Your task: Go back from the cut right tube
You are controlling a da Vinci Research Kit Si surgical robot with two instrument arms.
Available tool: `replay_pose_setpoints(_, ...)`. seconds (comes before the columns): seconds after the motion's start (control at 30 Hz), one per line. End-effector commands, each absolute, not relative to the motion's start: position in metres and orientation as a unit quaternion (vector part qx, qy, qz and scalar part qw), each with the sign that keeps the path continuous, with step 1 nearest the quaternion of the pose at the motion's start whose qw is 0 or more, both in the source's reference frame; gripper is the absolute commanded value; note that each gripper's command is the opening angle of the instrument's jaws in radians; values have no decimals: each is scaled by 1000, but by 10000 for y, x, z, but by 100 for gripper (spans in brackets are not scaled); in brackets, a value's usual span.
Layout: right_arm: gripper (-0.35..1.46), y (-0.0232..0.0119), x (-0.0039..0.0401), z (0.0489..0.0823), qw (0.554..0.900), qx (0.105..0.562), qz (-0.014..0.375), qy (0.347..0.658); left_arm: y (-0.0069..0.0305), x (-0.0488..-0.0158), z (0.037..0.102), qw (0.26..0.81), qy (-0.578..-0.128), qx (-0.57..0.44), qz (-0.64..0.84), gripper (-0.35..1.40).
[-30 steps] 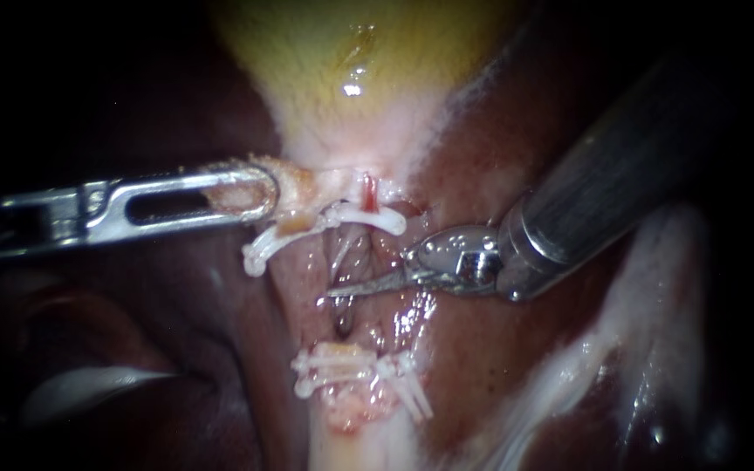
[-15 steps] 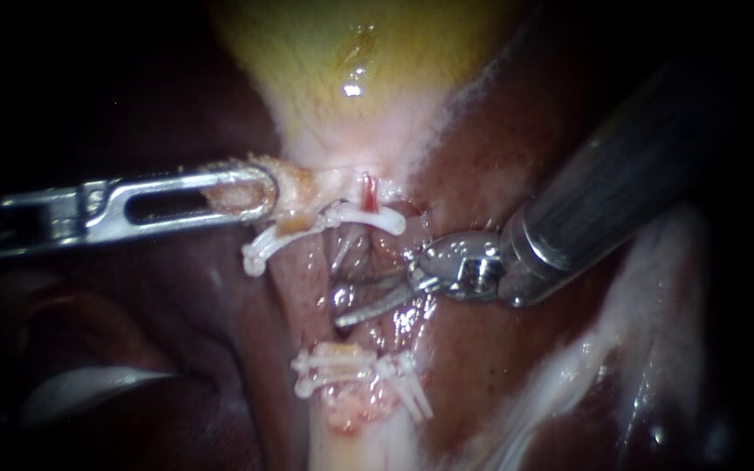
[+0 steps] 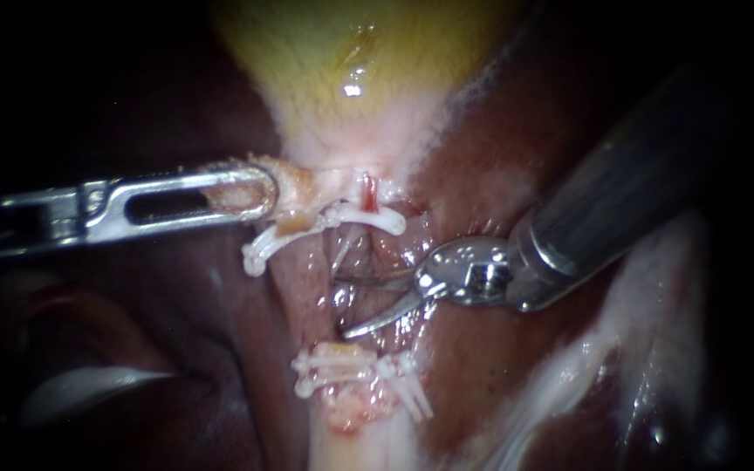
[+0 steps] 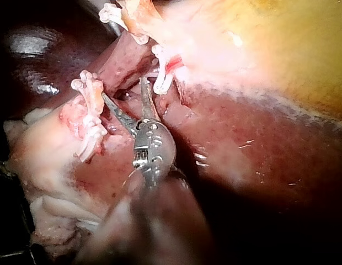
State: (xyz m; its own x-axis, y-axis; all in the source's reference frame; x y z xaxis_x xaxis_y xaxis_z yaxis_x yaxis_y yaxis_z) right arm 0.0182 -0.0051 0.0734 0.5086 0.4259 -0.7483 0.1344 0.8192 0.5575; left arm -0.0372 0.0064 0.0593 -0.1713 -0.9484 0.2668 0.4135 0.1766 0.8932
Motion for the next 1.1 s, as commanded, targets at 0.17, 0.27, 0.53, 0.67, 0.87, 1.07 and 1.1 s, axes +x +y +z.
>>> replay_pose_setpoints(0.17, 143, -40, 160, 719, 842, 227, 82, 482, 64, -371, 593, 585, -497, 270, -582, -35)
replay_pose_setpoints(0.27, 143, -34, 144, 707, 854, 204, 82, 472, 64, -371, 594, 585, -497, 270, -582, -35)
replay_pose_setpoints(0.53, 143, -20, 103, 672, 867, 174, 82, 459, 65, -370, 596, 585, -497, 270, -582, -35)
replay_pose_setpoints(0.67, 143, -17, 88, 660, 873, 162, 82, 453, 66, -370, 597, 585, -497, 270, -582, -35)
replay_pose_setpoints(0.87, 143, -12, 73, 652, 876, 156, 84, 448, 66, -370, 600, 585, -497, 271, -581, -35)
replay_pose_setpoints(1.07, 143, -12, 68, 650, 877, 157, 84, 446, 68, -371, 605, 585, -497, 270, -581, -35)
replay_pose_setpoints(1.1, 143, -13, 68, 650, 877, 157, 84, 446, 69, -372, 606, 585, -497, 269, -581, -35)
